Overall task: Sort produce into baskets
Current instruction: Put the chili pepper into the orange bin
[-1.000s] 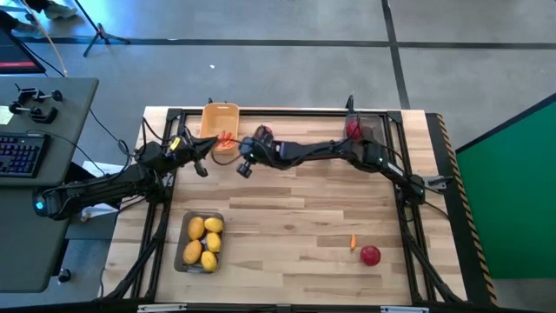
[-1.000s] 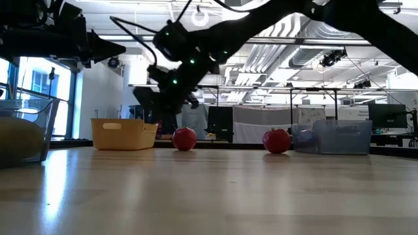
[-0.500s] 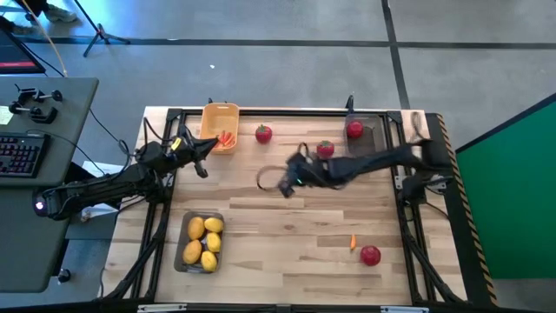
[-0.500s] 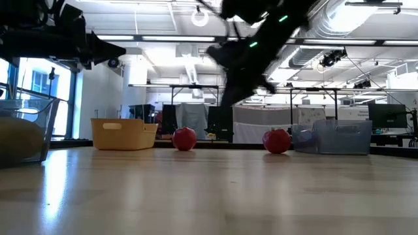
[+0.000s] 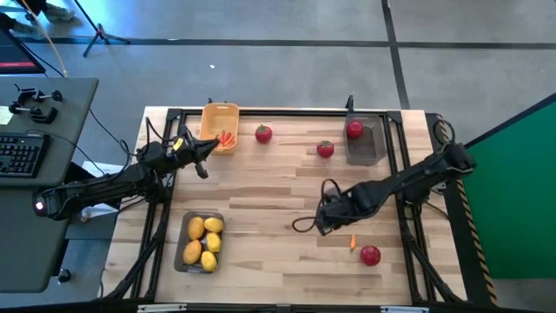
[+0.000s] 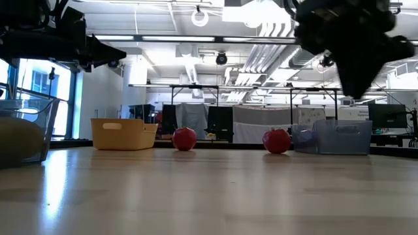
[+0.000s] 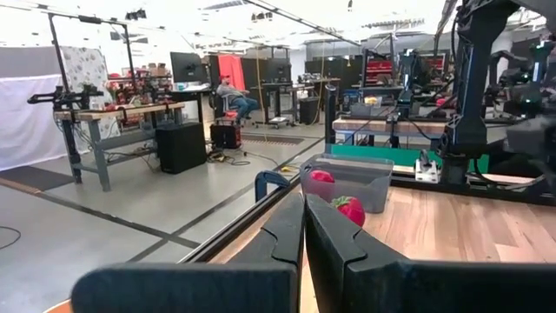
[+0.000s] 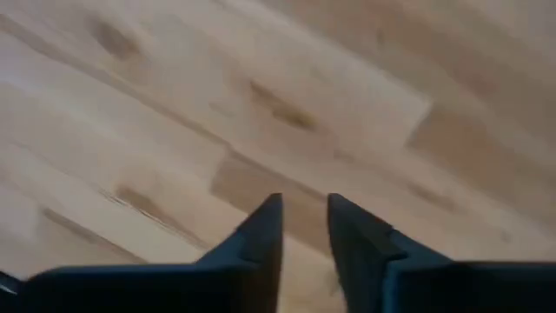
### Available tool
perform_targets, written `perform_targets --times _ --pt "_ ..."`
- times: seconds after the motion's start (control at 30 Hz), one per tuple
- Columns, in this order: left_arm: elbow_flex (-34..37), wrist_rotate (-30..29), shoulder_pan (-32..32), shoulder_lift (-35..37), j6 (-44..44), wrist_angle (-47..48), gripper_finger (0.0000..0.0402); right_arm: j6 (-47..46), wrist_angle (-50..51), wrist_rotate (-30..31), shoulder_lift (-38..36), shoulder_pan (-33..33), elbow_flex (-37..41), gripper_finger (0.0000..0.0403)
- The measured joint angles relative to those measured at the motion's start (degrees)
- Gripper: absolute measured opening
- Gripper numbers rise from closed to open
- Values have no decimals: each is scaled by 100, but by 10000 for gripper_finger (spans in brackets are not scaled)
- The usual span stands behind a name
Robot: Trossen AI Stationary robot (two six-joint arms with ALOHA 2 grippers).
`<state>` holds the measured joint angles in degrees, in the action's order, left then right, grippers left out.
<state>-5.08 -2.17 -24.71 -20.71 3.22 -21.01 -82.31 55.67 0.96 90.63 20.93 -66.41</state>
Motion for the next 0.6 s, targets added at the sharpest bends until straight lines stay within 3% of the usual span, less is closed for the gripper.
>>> perform_targets --times 0.13,0.27,0.6 --pt "0 0 0 0 -2 8 1 -291 31 -704 192 103 175 136" --pt "0 0 -1 0 0 12 1 -325 -48 -1110 344 142 470 169" --pt "0 -142 -2 0 0 28 1 -895 -753 -1656 348 175 1416 167"
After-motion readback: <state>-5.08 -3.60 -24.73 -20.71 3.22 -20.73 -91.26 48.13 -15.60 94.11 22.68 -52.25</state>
